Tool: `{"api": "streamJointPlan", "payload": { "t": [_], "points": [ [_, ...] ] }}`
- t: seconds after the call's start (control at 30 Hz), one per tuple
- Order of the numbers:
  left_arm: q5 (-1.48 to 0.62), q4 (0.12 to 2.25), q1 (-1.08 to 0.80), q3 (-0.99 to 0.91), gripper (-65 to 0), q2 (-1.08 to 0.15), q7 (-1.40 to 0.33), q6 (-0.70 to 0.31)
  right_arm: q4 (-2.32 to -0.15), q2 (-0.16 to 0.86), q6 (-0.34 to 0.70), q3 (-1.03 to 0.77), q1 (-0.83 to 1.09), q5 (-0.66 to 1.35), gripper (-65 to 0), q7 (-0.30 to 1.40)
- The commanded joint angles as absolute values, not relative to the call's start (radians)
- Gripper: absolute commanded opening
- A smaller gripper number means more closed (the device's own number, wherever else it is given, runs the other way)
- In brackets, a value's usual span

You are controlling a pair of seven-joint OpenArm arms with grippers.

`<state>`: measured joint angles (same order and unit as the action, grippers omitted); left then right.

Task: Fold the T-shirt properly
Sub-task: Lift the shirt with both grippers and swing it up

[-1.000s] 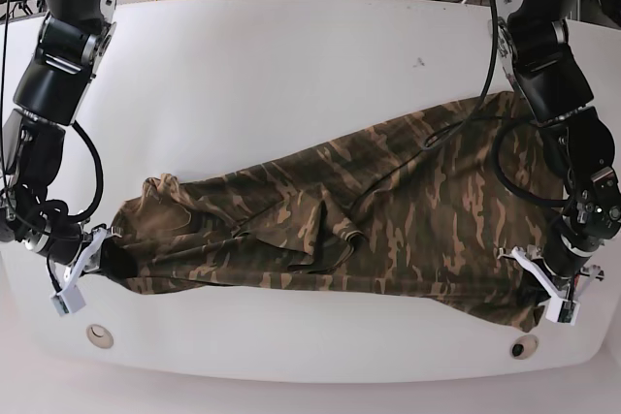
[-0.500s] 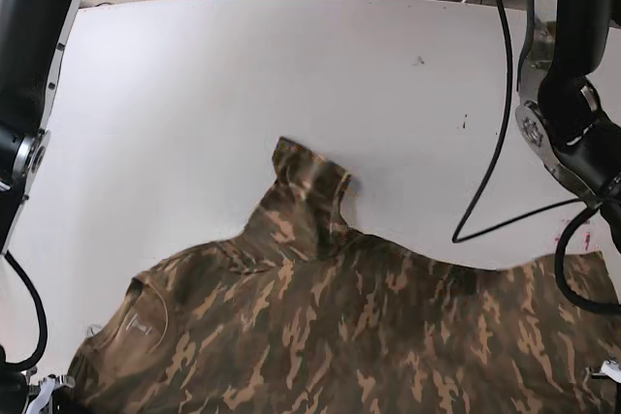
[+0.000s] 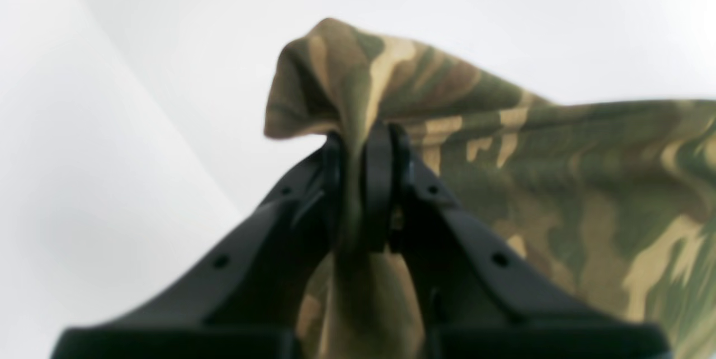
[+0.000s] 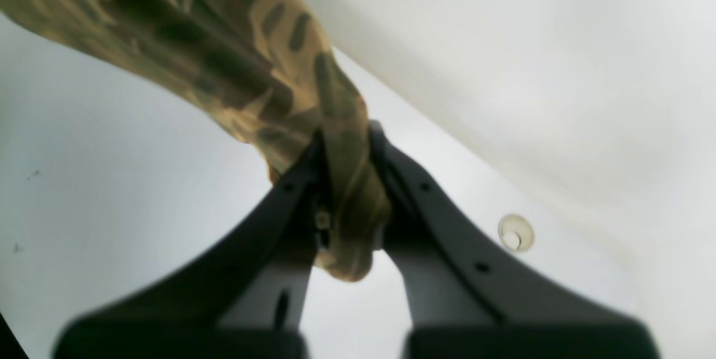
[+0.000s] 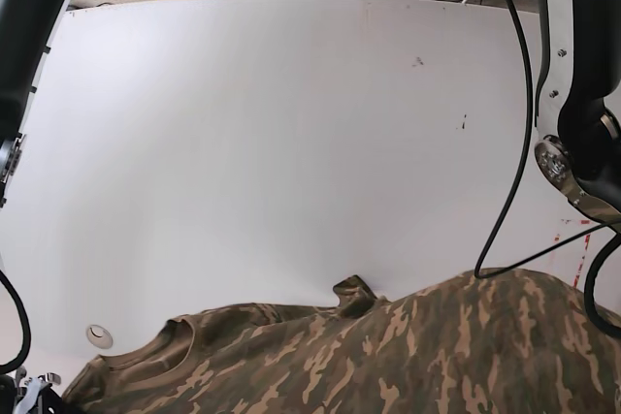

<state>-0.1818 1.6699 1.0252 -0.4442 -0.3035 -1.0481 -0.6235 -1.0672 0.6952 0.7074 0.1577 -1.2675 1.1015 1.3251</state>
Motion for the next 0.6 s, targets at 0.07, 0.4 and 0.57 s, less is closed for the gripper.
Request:
{"api": "streamJointPlan", "payload": {
  "t": [0.07, 0.4, 0.57],
  "points": [
    [-0.136, 1.791, 0.903, -0.455, -64.6, -0.323, -1.041, -0.602, -1.073, 0.808, 0.698, 0.140, -1.306, 1.155, -65.0, 1.337],
    [-0.140, 1.925, 0.527, -0.470, -64.7, -0.315, -1.038, -0.604, -1.082, 0.865, 0.698, -0.068, -0.928, 1.326, -65.0, 1.311],
    [-0.182, 1.919, 0.421, -0.541, -64.7, -0.278, -1.036, -0.604, -1.184, 0.809, 0.698, -0.240, -0.688, 1.305, -65.0, 1.308]
  ]
}}
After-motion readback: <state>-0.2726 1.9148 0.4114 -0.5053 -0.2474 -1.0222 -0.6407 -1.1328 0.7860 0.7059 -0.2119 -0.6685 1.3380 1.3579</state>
